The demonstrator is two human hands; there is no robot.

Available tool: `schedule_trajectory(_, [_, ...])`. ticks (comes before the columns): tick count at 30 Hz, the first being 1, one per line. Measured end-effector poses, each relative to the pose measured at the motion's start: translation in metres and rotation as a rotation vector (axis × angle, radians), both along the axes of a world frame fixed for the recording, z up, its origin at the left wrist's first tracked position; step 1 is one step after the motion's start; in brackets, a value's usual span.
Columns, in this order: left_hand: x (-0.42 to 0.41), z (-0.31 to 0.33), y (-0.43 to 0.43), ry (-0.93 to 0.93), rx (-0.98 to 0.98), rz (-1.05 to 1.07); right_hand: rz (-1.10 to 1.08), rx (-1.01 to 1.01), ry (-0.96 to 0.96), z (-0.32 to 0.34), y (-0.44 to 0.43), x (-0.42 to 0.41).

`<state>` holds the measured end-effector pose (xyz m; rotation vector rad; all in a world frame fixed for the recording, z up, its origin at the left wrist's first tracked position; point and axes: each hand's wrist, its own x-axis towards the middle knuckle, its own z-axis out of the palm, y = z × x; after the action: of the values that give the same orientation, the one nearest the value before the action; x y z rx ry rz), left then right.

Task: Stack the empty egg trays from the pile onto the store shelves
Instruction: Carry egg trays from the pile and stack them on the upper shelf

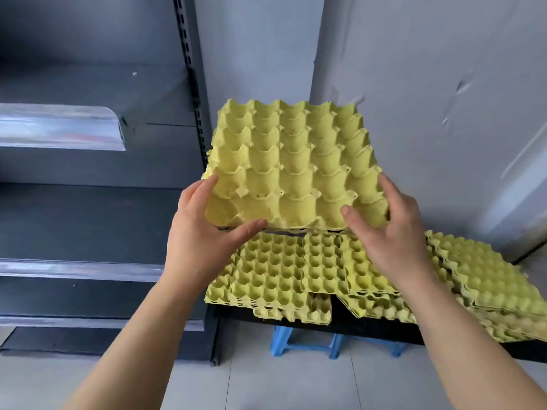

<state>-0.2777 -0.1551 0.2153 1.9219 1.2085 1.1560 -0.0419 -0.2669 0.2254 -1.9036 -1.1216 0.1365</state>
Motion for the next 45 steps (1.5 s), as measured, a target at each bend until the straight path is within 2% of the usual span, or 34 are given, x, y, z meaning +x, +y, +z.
schedule_trajectory(5, [-0.038, 0.066, -0.006, -0.089, 0.13, 0.037, 0.0, 0.174, -0.048, 0.064, 0.0, -0.035])
schedule_trajectory(12, [-0.133, 0.117, 0.016, -0.162, 0.18, 0.117, 0.098, 0.282, -0.055, 0.12, 0.043, -0.125])
schedule_trajectory(27, [-0.421, 0.176, 0.116, -0.169, 0.257, 0.409, 0.325, 0.347, 0.029, 0.174, 0.192, -0.398])
schedule_trajectory(36, [-0.515, 0.21, 0.212, -0.244, 0.349, 0.485, 0.433, 0.364, -0.028, 0.214, 0.298, -0.488])
schedule_trajectory(45, [-0.578, 0.234, 0.314, -0.235, 0.395, 0.528, 0.459, 0.322, -0.044, 0.24, 0.41, -0.549])
